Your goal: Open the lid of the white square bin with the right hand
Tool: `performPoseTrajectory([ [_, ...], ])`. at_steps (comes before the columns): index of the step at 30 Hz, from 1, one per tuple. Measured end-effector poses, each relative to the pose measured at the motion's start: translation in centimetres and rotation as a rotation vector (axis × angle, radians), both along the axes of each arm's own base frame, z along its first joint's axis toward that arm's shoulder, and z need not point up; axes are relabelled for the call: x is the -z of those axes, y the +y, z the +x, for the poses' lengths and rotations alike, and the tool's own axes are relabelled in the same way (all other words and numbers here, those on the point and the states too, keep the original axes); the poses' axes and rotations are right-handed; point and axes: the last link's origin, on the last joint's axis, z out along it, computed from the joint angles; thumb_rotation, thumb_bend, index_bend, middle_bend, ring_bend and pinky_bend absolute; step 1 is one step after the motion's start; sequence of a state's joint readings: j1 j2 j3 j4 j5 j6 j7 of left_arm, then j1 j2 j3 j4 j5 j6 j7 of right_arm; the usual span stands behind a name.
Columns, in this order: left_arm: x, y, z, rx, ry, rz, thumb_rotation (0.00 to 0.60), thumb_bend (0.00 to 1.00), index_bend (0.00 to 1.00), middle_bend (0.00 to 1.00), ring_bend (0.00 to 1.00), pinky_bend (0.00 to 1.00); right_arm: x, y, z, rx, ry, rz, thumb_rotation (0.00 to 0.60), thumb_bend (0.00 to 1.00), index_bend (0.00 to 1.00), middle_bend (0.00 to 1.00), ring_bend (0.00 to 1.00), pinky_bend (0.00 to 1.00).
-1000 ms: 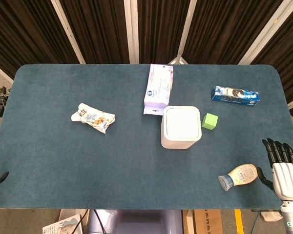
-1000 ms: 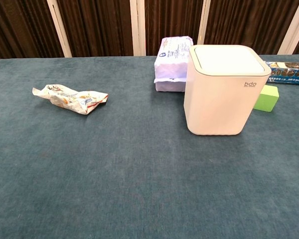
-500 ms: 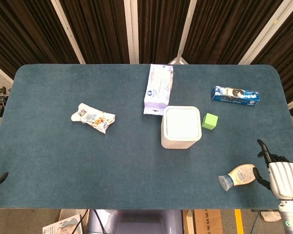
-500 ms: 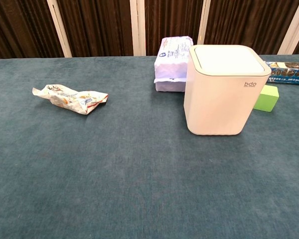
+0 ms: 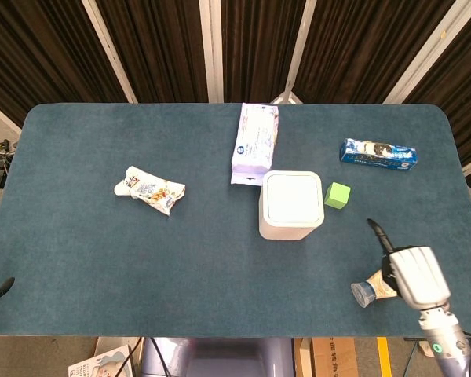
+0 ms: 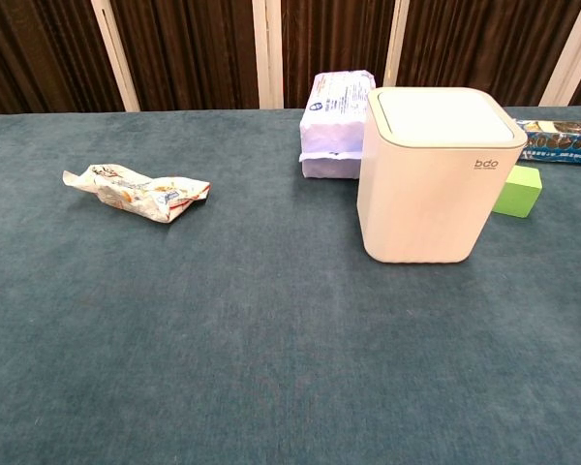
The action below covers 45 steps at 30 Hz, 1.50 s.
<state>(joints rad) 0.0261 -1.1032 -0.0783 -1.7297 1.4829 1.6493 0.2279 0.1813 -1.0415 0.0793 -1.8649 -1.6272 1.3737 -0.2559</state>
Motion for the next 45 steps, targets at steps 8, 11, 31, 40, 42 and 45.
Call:
performPoseTrajectory([
  [8, -0.1, 0.1, -0.1, -0.005, 0.000, 0.002, 0.600, 0.07, 0.17, 0.06, 0.00, 0.00, 1.9, -1.8, 4.0, -0.022, 0.037, 0.115, 0.600, 0.93, 0.09, 0.82, 0.84, 0.85],
  [11, -0.2, 0.1, -0.2, -0.009, 0.003, 0.008, 0.600, 0.07, 0.17, 0.06, 0.00, 0.00, 2.6, -2.5, 4.9, -0.020, 0.051, 0.127, 0.600, 0.93, 0.09, 0.82, 0.85, 0.85],
  [31, -0.4, 0.4, -0.6, -0.038, 0.042, 0.059, 0.600, 0.07, 0.17, 0.06, 0.00, 0.00, 5.7, -4.9, 9.2, 0.011, 0.080, 0.180, 0.600, 0.93, 0.09, 0.82, 0.85, 0.85],
  [40, -0.3, 0.4, -0.5, -0.034, 0.042, 0.057, 0.600, 0.07, 0.17, 0.06, 0.00, 0.00, 5.9, -5.5, 9.5, 0.044, 0.088, 0.188, 0.600, 0.93, 0.12, 0.82, 0.85, 0.85],
  [42, -0.3, 0.4, -0.5, -0.034, 0.040, 0.056, 0.600, 0.07, 0.17, 0.06, 0.00, 0.00, 5.9, -5.6, 9.4, 0.051, 0.089, 0.188, 0.600, 0.93, 0.14, 0.82, 0.85, 0.85],
  [45, -0.3, 0.4, -0.5, -0.032, 0.039, 0.054, 0.600, 0.07, 0.17, 0.06, 0.00, 0.00, 5.8, -5.6, 9.2, 0.060, 0.091, 0.187, 0.600, 0.93, 0.17, 0.82, 0.85, 0.85],
])
